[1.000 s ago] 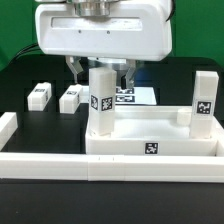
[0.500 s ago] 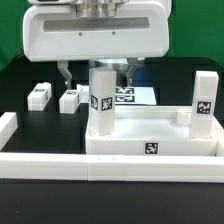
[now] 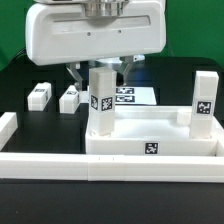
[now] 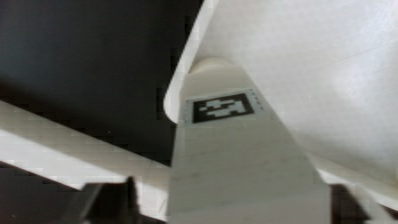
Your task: Assemble desk
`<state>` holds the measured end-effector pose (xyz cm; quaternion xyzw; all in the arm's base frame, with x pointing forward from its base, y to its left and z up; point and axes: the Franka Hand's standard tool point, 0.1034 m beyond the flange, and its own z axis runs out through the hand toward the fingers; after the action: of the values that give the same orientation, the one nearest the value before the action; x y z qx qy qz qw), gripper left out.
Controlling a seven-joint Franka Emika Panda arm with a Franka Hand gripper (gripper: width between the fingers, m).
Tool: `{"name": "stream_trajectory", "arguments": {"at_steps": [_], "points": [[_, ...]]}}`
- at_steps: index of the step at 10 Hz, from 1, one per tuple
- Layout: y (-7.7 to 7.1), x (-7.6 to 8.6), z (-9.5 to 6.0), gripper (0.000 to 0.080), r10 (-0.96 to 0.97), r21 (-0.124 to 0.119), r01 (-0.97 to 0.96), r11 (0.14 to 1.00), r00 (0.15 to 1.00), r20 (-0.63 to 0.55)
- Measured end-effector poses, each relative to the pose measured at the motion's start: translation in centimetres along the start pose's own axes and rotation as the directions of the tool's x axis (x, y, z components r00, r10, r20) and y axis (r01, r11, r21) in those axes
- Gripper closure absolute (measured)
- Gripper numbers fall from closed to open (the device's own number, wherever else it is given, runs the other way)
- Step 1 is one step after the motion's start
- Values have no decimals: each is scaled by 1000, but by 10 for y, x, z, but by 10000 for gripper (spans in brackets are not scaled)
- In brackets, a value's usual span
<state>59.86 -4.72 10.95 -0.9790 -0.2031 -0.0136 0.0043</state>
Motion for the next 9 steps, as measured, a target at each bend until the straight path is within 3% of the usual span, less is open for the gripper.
{"name": "stream_trajectory", "arguments": {"at_steps": [1, 2, 5, 7, 9], "points": [[0, 0, 0, 374, 0, 0, 0, 1000, 1000, 0], [0, 0, 0, 512, 0, 0, 0, 1000, 1000, 1], [0, 0, 1, 512, 34, 1, -34, 999, 999, 1], [0, 0, 1, 512, 281, 5, -281, 960, 960, 0], [0, 1, 2, 512, 515, 5, -515, 857, 857, -9]]}}
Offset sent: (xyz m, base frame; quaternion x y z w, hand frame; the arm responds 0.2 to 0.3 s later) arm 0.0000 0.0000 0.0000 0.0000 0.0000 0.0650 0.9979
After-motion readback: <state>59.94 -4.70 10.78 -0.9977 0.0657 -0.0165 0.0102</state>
